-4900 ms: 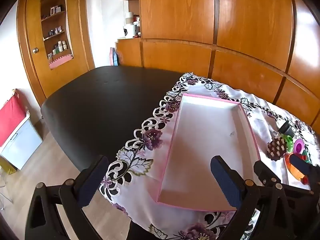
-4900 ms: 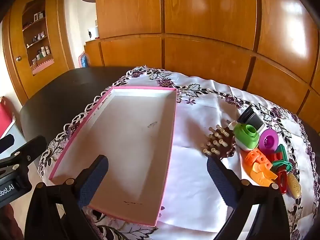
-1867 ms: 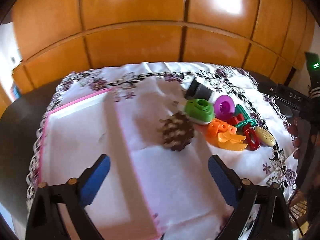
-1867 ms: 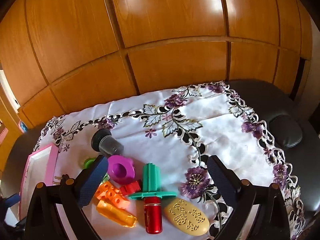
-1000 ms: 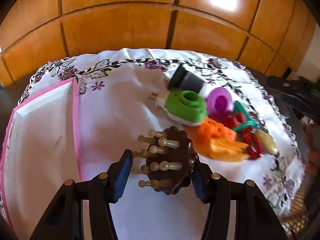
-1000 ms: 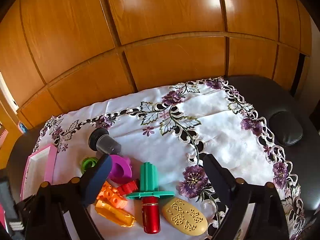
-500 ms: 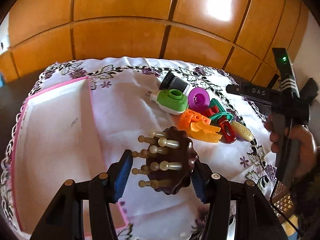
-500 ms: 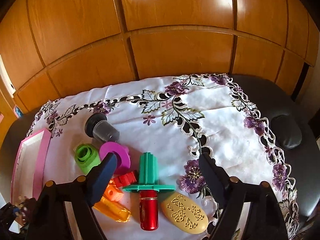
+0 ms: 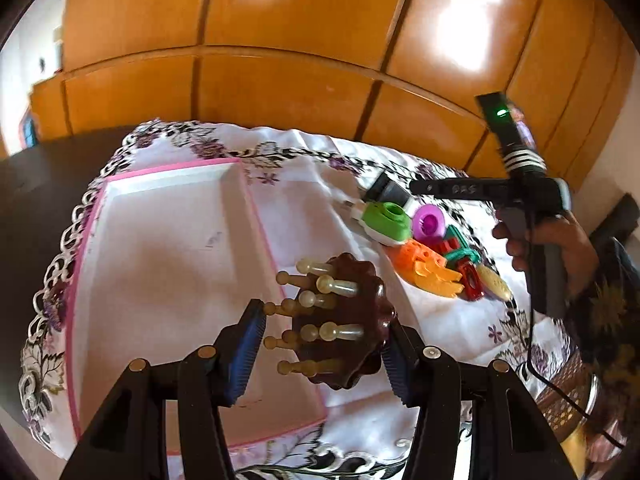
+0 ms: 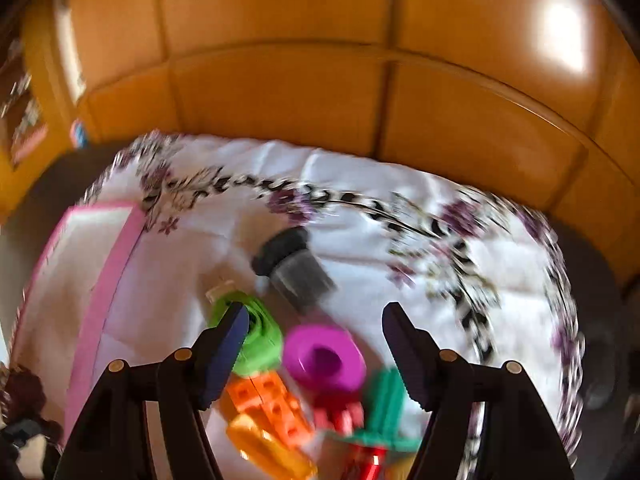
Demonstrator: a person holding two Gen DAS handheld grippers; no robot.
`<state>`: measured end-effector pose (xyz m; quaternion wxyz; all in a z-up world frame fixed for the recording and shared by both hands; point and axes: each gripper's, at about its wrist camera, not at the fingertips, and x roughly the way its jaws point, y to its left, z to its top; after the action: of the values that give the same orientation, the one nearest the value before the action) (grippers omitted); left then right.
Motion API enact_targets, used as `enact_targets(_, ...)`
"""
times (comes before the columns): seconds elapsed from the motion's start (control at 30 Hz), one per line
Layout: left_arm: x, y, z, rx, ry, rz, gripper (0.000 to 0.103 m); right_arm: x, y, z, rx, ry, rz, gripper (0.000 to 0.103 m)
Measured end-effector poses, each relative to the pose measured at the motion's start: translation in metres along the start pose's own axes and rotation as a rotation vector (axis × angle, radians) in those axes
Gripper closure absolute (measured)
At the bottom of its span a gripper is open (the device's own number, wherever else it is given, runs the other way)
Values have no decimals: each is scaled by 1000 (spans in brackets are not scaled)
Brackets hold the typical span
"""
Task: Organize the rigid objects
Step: 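Lift the brown pegged toy with the left gripper while the right grasps the black-lidded cup, then lower the brown pegged toy into the tray and open the left gripper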
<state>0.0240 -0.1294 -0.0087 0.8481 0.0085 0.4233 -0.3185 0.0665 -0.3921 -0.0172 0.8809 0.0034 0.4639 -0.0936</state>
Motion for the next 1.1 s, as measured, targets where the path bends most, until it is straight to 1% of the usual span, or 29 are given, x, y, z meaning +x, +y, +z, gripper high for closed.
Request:
enact_targets(0.1,-3,16,3,-29,-10,21,47,28,8,17,-80,77,-15,33)
enact_targets(0.2,-5,34,4,-62,-7,41,47,53,11,26,-114,156,4,33)
enact_targets(0.27,-4,44,4,-78,-1,52,47,67,13,29,-134,186,-13,33)
enact_targets(0.3,-3,51,5,-91,4,58,47,74,13,30,-136,203,-2,34)
enact_targets(0.33,-2,57,6,-99,8,61,47,78,14,31,-129,215,2,40)
enact_targets(0.37,-1,64,8,-107,11,68,47,80,14,30,-120,208,-19,59)
enact_targets(0.43,1,80,15,-124,12,88,47,80,19,29,-121,195,-23,59)
enact_targets(0.53,9,107,28,-155,16,126,47,79,29,25,-163,184,-56,59)
enact_targets(0.57,13,114,33,-148,9,119,47,78,30,24,-168,183,-61,59)
enact_targets(0.63,22,127,42,-147,14,149,47,78,31,22,-163,182,-61,59)
enact_targets(0.73,38,145,53,-151,43,177,47,79,34,23,-157,176,-63,59)
enact_targets(0.8,47,152,62,-148,52,176,47,78,34,23,-155,173,-64,59)
enact_targets(0.93,68,163,81,-133,67,210,47,79,32,24,-154,172,-70,59)
enact_targets(1.0,78,166,87,-126,73,217,47,80,32,24,-158,170,-77,59)
enact_targets(1.03,82,169,90,-128,75,234,47,80,33,24,-164,168,-81,59)
enact_targets(1.1,90,172,93,-123,86,246,47,80,34,23,-167,166,-86,59)
